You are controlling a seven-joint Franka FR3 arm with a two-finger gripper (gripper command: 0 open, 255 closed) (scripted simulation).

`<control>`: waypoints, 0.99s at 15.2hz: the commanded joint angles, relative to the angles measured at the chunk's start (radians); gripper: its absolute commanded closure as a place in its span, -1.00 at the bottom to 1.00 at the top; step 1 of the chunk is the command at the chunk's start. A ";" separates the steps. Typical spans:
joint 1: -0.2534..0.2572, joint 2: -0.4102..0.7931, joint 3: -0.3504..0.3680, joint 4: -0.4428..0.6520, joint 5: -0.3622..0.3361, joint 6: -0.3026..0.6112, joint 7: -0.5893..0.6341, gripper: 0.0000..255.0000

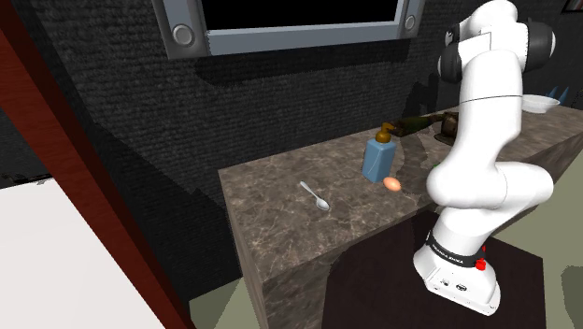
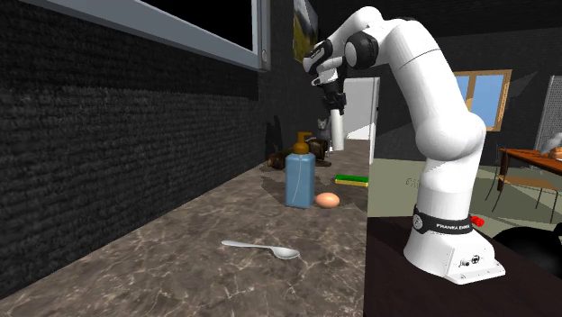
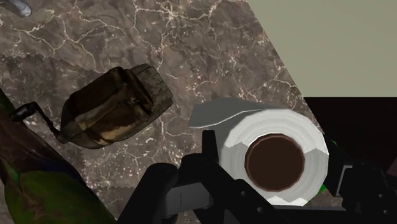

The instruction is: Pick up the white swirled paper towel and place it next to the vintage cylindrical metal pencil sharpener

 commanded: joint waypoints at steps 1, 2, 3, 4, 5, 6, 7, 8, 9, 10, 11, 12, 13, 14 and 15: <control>0.008 -0.005 0.000 -0.036 -0.003 0.030 0.006 1.00; 0.010 -0.006 0.000 -0.051 -0.004 0.044 0.008 1.00; 0.012 -0.006 0.001 -0.065 -0.004 0.057 0.011 1.00; 0.014 -0.006 0.001 -0.078 -0.004 0.070 0.013 1.00; 0.016 -0.005 0.002 -0.092 -0.004 0.083 0.015 1.00; 0.018 -0.005 0.002 -0.104 -0.004 0.096 0.017 1.00; 0.020 -0.004 0.003 -0.117 -0.004 0.108 0.020 1.00; 0.021 -0.003 0.004 -0.129 -0.004 0.121 0.022 1.00; 0.022 -0.001 0.004 -0.141 -0.003 0.133 0.024 1.00; 0.023 0.000 0.005 -0.152 -0.003 0.146 0.026 1.00; 0.024 0.002 0.006 -0.163 -0.002 0.158 0.027 1.00; 0.025 0.004 0.007 -0.174 -0.001 0.170 0.029 1.00; 0.026 0.007 0.008 -0.184 0.000 0.182 0.031 1.00; 0.026 0.009 0.009 -0.194 0.001 0.194 0.033 1.00; 0.026 0.012 0.011 -0.203 0.002 0.206 0.034 1.00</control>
